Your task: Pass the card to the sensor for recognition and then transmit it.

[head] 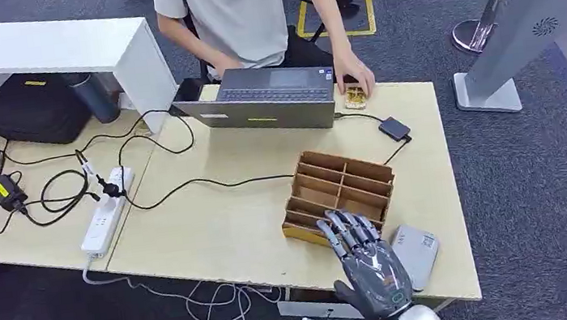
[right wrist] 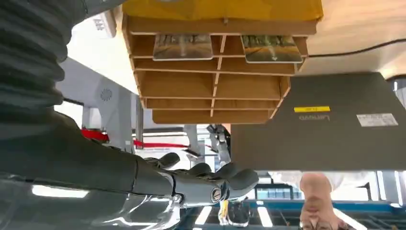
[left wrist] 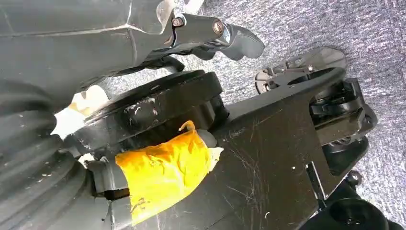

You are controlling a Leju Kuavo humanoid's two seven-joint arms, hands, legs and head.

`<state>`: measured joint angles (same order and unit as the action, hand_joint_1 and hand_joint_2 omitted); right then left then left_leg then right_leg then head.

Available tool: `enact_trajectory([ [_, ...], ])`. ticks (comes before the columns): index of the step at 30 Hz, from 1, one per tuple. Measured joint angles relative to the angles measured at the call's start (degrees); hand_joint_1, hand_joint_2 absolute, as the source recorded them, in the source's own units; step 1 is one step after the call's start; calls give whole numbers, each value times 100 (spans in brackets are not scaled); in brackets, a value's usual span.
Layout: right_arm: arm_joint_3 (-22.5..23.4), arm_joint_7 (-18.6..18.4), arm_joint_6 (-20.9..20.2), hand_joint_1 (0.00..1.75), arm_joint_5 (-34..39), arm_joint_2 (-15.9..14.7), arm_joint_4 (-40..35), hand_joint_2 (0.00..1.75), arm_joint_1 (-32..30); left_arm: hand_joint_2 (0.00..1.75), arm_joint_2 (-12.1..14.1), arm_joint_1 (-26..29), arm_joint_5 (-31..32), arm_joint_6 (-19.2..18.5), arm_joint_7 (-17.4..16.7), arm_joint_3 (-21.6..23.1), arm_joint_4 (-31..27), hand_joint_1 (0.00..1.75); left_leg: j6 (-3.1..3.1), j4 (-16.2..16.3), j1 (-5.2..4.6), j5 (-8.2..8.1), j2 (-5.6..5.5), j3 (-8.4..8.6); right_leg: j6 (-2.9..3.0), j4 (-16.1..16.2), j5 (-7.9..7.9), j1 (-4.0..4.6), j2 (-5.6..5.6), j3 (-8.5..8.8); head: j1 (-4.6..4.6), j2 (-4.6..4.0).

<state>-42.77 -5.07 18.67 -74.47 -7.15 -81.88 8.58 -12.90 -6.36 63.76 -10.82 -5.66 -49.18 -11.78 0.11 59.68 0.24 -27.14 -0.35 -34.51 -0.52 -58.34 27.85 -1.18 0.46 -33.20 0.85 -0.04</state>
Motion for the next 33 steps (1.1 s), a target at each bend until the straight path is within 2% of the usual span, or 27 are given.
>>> enact_trajectory([
  [11, -13, -153, 9, 0, 191, 429, 928, 175, 486, 175, 0, -21, 94, -42, -55, 2, 2, 0, 0, 0, 0, 1, 1, 2, 1, -1, -1, 0, 1, 0, 0, 0],
  [17, 66, -199, 79, 0, 365, 473, 1419, 175, 871, 175, 0, -40, 129, -59, -92, 4, 0, 0, 0, 2, 0, 2, 0, 1, 0, -1, -2, 0, 0, 1, -2, 0],
  [26, 120, -210, 85, 0, 461, 483, 1591, 175, 958, 175, 0, -42, 144, -64, -96, 4, 2, 0, 0, 2, 0, 2, -1, 0, 0, 0, -2, -1, 0, 0, 0, 0],
  [27, 335, -210, 120, 0, 628, 488, 1749, 175, 1095, 175, -2, -43, 142, -70, -98, 4, 2, 0, 0, 2, 0, 2, 0, 1, 0, 0, -2, 0, 0, -1, -2, 0],
  [33, 461, -206, 122, 0, 652, 488, 1769, 175, 1097, 175, -2, -42, 103, -70, -98, 4, 2, 0, 0, 2, 0, 2, 0, 1, 0, -1, -2, 0, 1, -1, -2, 0],
])
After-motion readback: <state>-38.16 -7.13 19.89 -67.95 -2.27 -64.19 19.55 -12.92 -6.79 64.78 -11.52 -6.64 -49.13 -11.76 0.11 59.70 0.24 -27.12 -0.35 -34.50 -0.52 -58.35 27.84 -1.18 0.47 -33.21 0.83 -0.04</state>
